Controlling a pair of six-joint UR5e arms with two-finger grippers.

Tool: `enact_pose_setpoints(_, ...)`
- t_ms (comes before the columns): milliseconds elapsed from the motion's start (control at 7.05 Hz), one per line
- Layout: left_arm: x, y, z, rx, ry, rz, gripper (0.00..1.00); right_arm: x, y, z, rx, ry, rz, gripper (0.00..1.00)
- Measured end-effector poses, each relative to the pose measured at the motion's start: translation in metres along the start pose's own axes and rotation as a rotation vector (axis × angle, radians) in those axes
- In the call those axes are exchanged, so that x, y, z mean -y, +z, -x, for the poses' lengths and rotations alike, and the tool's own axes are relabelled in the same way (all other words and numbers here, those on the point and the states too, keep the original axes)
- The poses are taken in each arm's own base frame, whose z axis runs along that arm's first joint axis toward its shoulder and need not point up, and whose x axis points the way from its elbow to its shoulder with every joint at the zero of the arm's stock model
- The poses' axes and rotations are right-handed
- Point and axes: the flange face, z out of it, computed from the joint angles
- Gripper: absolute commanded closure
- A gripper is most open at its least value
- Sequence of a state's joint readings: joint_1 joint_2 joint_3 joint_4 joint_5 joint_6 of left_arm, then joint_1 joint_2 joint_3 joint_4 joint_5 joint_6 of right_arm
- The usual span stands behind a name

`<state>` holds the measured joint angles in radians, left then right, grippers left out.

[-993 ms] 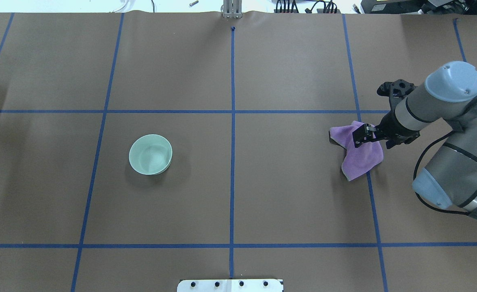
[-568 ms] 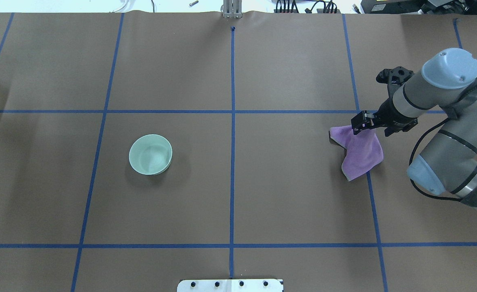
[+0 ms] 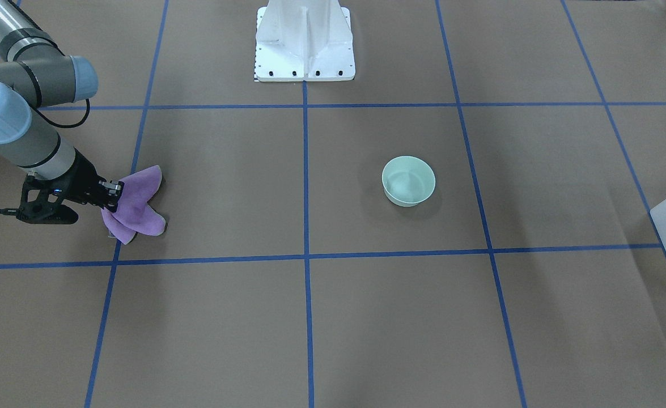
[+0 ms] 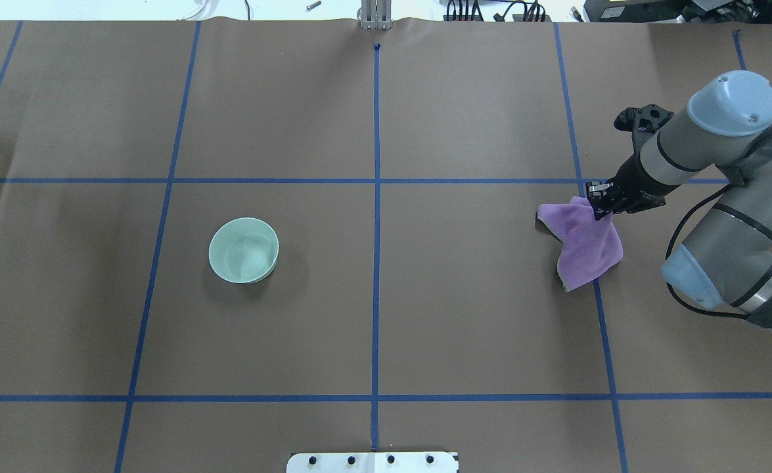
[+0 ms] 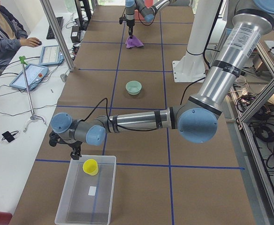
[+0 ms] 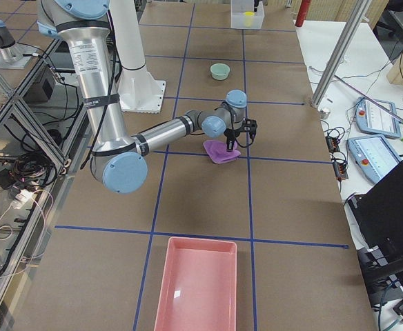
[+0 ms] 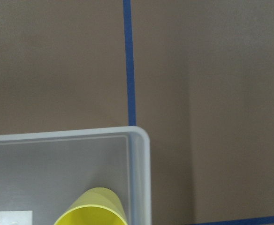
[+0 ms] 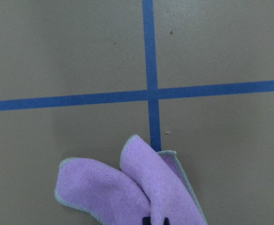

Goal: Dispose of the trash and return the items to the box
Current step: 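Carry the cloth toward the pink bin while the left arm reaches the bowl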

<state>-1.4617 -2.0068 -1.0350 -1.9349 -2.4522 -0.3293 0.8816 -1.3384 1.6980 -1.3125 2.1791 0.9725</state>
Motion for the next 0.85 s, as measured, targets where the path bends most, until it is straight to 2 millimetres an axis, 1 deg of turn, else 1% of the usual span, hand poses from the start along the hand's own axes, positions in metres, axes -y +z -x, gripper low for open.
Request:
enact_pose_setpoints(142,-0.006,0.002,-0.055,-0.023,-0.056,-0.01,0.02,0.008,-0.014,-0.008,0.022,0.019,0.002,1.0)
enact_pose_setpoints(284,-0.025,0.012,-0.117,-0.049,-0.106,-0.003,0.02,0.021,-0.041,-0.025,0.056,0.05,-0.003,1.0)
enact_pose_setpoints(426,-0.049,0.026,-0.18,-0.063,-0.144,0.009,0.02,0.031,-0.073,-0.051,0.079,0.071,-0.014,1.0)
enact_pose_setpoints(568,-0.076,0.044,-0.239,-0.06,-0.163,0.013,0.02,0.031,-0.107,-0.088,0.068,0.055,-0.029,1.0)
enact_pose_setpoints(709,-0.108,0.065,-0.29,-0.055,-0.171,0.022,0.02,0.028,-0.144,-0.13,0.025,0.005,-0.035,1.0)
enact_pose_setpoints(851,-0.14,0.086,-0.333,-0.053,-0.17,0.037,0.02,0.024,-0.182,-0.179,-0.04,-0.064,-0.025,1.0)
